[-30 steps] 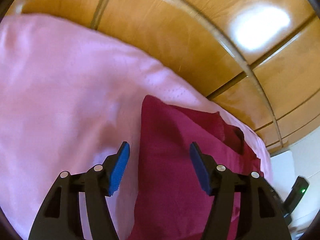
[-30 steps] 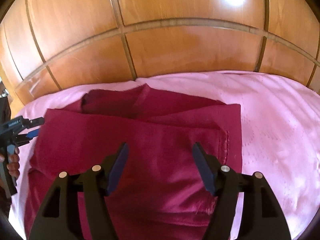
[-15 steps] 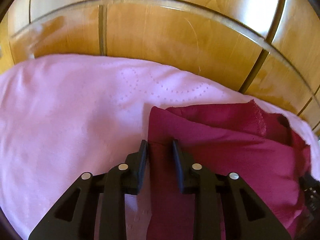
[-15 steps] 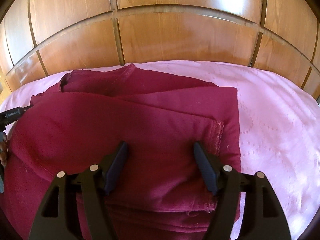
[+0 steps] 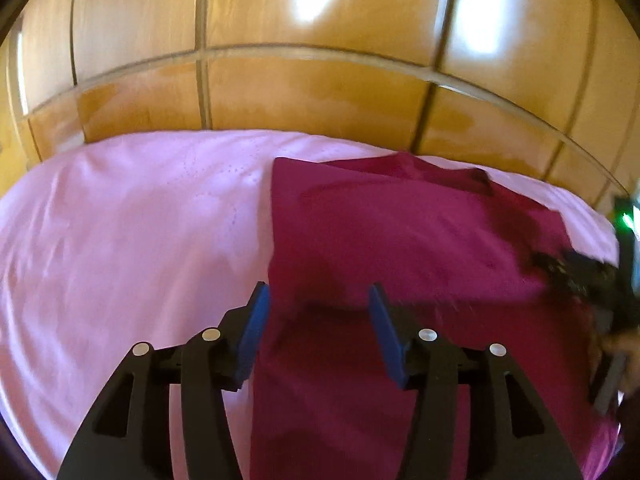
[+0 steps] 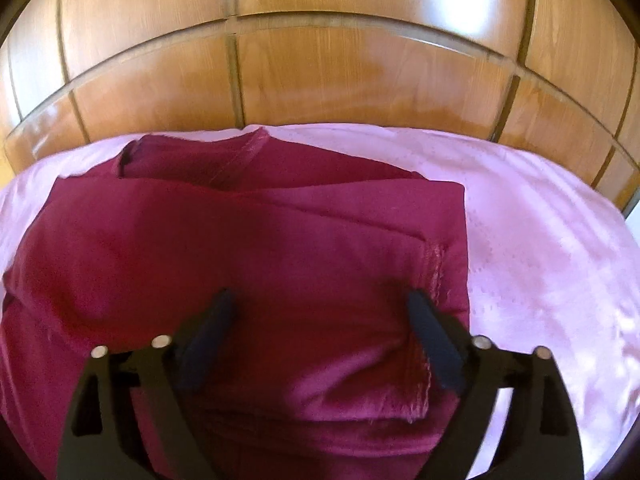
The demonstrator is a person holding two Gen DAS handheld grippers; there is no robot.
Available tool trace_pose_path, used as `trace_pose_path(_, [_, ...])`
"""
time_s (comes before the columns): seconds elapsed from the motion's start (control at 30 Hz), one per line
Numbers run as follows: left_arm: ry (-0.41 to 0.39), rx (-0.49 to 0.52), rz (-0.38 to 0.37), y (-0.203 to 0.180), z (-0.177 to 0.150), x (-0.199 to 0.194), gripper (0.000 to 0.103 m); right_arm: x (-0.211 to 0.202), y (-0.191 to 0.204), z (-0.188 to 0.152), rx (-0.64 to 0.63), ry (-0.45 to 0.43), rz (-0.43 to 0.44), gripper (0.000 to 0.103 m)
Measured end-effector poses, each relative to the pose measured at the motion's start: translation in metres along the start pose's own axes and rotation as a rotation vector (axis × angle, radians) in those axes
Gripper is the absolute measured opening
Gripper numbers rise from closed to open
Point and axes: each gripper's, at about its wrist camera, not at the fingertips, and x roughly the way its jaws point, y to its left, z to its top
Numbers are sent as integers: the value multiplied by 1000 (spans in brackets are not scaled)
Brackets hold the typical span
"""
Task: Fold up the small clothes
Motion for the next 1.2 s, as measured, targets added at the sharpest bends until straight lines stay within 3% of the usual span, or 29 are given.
trace_pose_path(0.2, [-14,33,-21,-6,-34,-36,51,-32,3,-25,-19,-2,18,94])
trace_pose_path(0.43, [-6,8,-39,0,-56,-57,51,-63,-1,-56,-40,78,64,95])
trace_pose_path(0.9, [34,-9,-18,20,-91,-76,51,-109,-52,-115,114,121,97,95])
trace_pose_path(1.1, [97,-30,-31,36,-117,-84,51,-128,-76,-152,190,197,214,93])
trace_pose_path(1.2, [134,-40,-81,43,-131,-93,51,-143,-77,-170,168,230,273,81])
